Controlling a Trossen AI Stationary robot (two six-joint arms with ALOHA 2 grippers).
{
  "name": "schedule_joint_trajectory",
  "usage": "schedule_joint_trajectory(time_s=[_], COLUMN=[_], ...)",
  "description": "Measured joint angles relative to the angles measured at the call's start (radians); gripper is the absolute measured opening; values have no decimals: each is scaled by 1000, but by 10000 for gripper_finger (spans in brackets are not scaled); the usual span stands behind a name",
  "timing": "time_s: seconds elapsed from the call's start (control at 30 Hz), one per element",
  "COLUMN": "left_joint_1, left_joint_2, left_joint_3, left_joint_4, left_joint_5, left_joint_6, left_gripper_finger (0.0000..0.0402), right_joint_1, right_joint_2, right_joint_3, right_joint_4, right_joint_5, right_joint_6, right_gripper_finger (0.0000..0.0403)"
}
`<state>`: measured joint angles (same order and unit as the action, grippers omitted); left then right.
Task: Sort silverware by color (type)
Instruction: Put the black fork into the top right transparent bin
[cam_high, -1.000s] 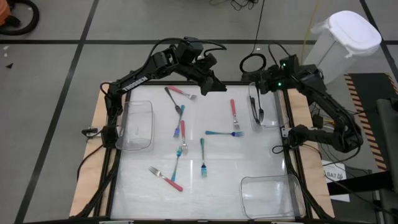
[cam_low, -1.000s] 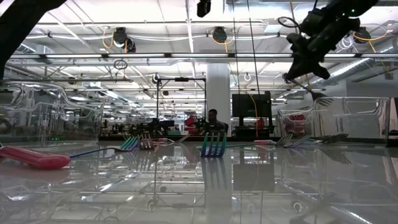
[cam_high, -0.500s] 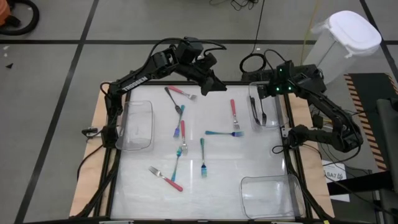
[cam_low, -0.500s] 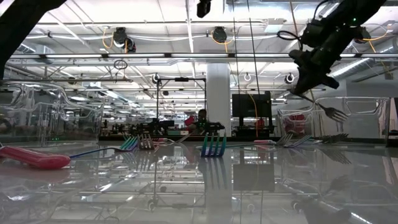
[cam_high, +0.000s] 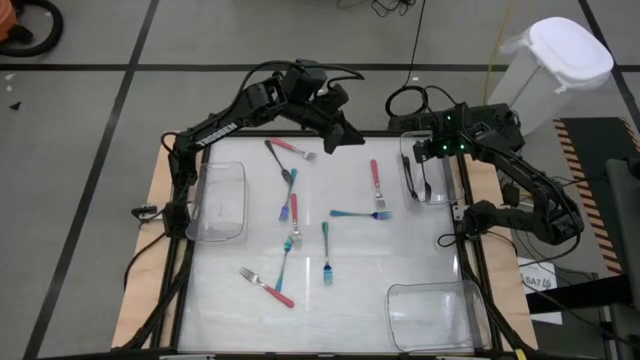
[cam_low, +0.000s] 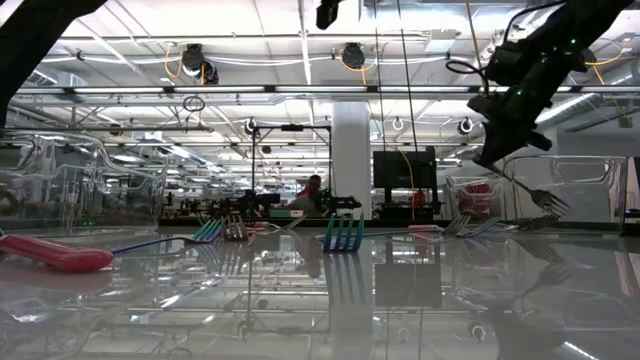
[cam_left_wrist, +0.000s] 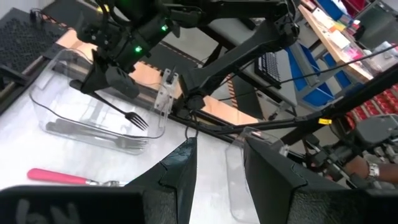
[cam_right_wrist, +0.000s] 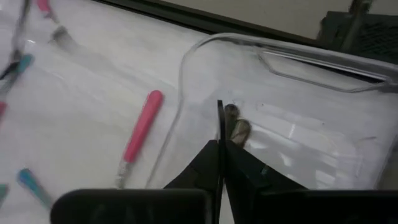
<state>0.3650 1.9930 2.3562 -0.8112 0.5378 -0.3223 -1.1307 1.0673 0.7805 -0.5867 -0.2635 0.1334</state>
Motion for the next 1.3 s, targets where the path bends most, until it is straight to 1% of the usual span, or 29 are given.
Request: schedule_joint_trajectory(time_s=[0.17,0.6,1.0,1.1,1.17,1.3], left_joint_1=[1,2,2,2,2,2], left_joint_2=[0,0,0,0,0,0], left_joint_3=[0,0,0,0,0,0], left_joint_4=[0,0,0,0,0,-1], left_joint_5=[-7,-16,-16,-16,-16,-16], left_joint_6=[8,13,13,12,12,5], left_gripper_finger=[133,133,133,133,133,133], right_joint_1=[0,0,0,0,0,0], right_joint_2=[22,127,173,171,170,166], right_joint_3=[-3,-3,-3,-3,-3,-3], right_joint_4=[0,16,9,5,6,6], right_joint_5=[2,3,8,32,51,57], right_joint_6=[-11,-22,2,13,16,22], right_gripper_finger=[25,27,30,45,63,104])
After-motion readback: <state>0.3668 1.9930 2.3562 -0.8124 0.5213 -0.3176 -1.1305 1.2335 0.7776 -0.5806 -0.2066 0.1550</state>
